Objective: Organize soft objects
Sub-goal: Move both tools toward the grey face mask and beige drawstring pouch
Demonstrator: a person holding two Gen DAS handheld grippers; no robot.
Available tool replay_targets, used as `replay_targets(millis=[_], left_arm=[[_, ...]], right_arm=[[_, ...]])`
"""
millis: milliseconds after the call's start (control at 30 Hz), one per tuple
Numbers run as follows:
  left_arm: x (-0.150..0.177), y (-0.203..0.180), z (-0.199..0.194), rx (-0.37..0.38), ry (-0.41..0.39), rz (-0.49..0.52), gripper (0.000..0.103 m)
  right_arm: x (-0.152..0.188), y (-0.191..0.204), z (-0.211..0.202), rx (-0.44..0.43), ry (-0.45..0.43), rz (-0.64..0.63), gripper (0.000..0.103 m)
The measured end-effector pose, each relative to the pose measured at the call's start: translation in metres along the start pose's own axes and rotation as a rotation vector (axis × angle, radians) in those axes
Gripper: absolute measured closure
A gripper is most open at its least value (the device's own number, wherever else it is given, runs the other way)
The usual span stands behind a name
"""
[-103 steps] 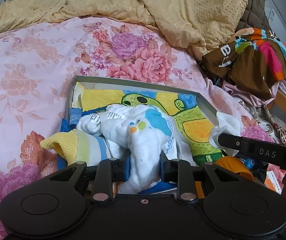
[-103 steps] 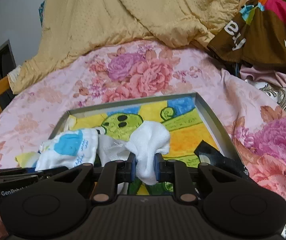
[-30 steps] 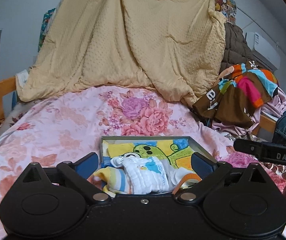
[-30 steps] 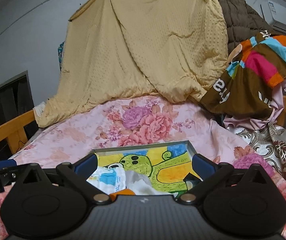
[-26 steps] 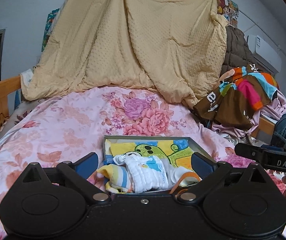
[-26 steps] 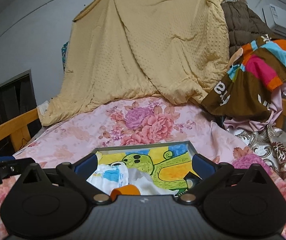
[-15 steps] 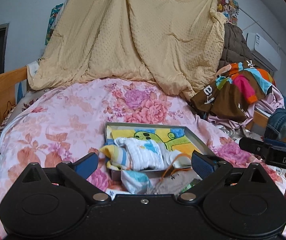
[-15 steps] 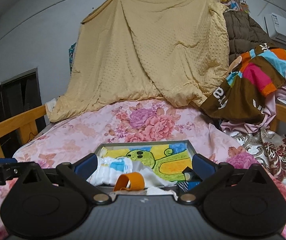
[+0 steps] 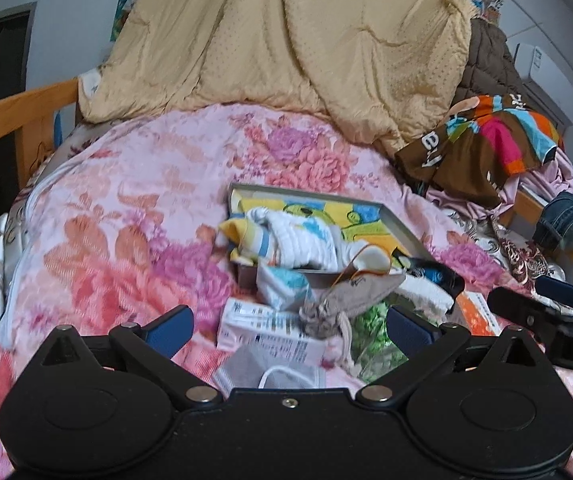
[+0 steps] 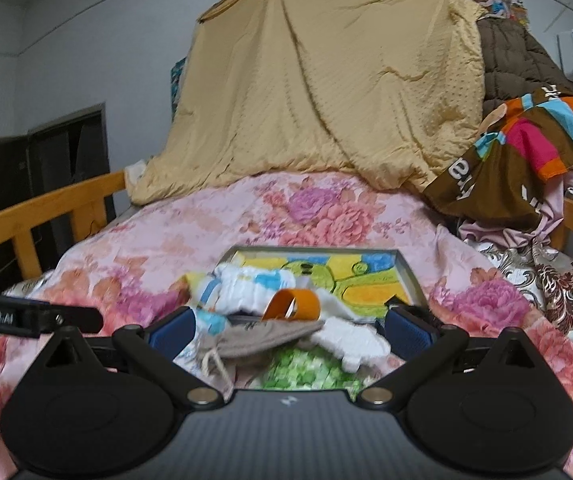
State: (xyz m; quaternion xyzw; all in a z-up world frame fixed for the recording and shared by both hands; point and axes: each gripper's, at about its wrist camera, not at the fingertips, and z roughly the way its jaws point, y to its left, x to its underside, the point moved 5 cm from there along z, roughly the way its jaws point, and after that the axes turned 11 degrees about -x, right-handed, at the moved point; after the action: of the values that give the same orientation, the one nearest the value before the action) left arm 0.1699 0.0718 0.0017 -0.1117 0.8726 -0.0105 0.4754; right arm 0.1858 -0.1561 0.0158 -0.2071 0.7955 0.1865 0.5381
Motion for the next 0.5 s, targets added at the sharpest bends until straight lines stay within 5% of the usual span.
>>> replay_targets(millis=[500], left_arm=[[0.028, -0.001, 0.009, -0.022, 0.197, 0.004, 0.001]], right_arm=[[0.041, 0.025, -0.007, -0.025, 0.157, 0.008, 0.0]])
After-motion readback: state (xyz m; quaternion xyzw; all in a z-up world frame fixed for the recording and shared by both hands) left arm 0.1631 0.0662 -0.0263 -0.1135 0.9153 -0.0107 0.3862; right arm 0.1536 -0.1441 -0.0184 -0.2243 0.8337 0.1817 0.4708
